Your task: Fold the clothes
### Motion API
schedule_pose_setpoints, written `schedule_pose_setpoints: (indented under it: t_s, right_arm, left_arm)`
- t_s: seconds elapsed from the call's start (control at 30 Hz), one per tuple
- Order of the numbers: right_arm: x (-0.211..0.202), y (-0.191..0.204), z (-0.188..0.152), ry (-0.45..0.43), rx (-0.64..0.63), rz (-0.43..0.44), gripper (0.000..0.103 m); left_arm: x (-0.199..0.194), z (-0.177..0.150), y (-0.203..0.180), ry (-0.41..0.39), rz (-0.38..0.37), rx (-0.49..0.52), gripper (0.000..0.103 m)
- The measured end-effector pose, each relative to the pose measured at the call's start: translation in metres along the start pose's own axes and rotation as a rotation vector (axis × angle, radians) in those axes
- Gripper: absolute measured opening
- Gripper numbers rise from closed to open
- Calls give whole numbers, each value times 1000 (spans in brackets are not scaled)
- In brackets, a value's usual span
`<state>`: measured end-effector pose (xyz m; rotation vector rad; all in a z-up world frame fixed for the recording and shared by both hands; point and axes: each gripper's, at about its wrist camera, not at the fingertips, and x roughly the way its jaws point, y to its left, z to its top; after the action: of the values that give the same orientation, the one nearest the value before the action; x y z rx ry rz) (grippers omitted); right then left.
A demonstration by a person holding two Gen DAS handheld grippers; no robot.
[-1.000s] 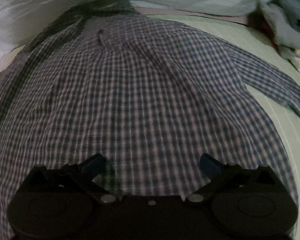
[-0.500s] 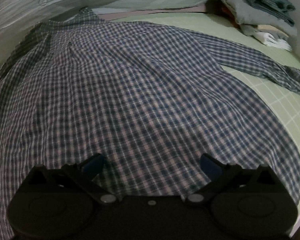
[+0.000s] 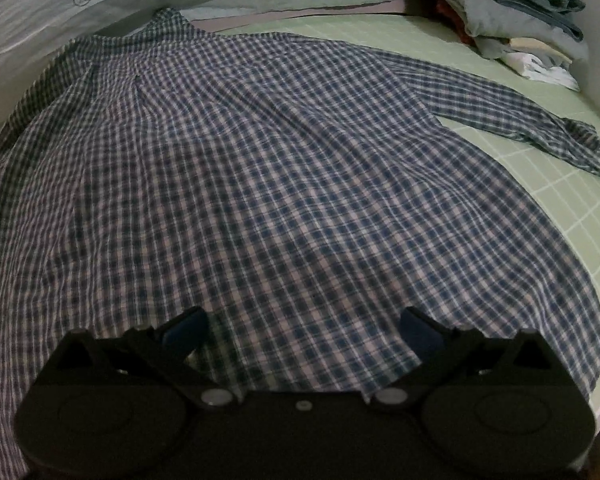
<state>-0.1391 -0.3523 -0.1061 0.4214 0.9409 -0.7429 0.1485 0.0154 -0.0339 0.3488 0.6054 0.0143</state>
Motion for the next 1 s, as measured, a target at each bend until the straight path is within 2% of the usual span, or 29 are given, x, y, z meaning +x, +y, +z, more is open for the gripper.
schedule_pose_setpoints:
  t_s: [0.03, 0.07, 0.17, 0.27, 0.37, 0.4, 0.43, 0.47, 0.53, 0.57, 0.63, 0.7, 0.77, 0.87, 1.0]
  right_arm:
    - [0, 0, 0, 0, -2, 1, 103]
    - [0, 0, 0, 1, -3, 2, 103]
    - [0, 0, 0, -1, -7, 5, 103]
    - [0, 0, 0, -6, -12, 9, 103]
    - [0, 0, 1, -8, -15, 11, 103]
    - [0, 0, 1, -9, -16, 11, 103]
    - [1, 0, 1, -9, -17, 12, 103]
    - [1, 1, 2, -8, -17, 12, 103]
    - [1, 1, 2, -10, -16, 12, 103]
    - [2, 1, 3, -12, -14, 11, 103]
    - [3, 2, 3, -16, -11, 8, 103]
    - [4, 2, 4, -20, -8, 5, 103]
    - [5, 4, 6, -23, -11, 3, 103]
    - [7, 7, 8, -29, -10, 2, 103]
    - [10, 11, 12, -33, -14, 4, 103]
  left_arm:
    - [-10, 2, -5, -50, 25, 62, 3]
    - [-17, -1, -14, -65, 17, 115, 3]
    - [-29, -17, -42, -58, -62, 240, 4]
    - [-26, -53, -82, 49, -210, 366, 8]
    - [-16, -84, -111, 167, -294, 434, 9]
    - [-17, -86, -111, 181, -304, 420, 9]
    - [-19, -87, -109, 187, -311, 401, 19]
    - [-21, -85, -104, 192, -334, 371, 24]
    - [-23, -76, -84, 194, -341, 244, 42]
    - [-24, -72, -73, 193, -341, 175, 45]
    - [-25, -63, -52, 192, -338, 38, 61]
    - [-23, -58, -29, 202, -312, -113, 69]
    - [-11, -61, -6, 244, -244, -241, 72]
    - [15, -71, 6, 349, -173, -323, 72]
    - [36, -86, 10, 430, -189, -404, 72]
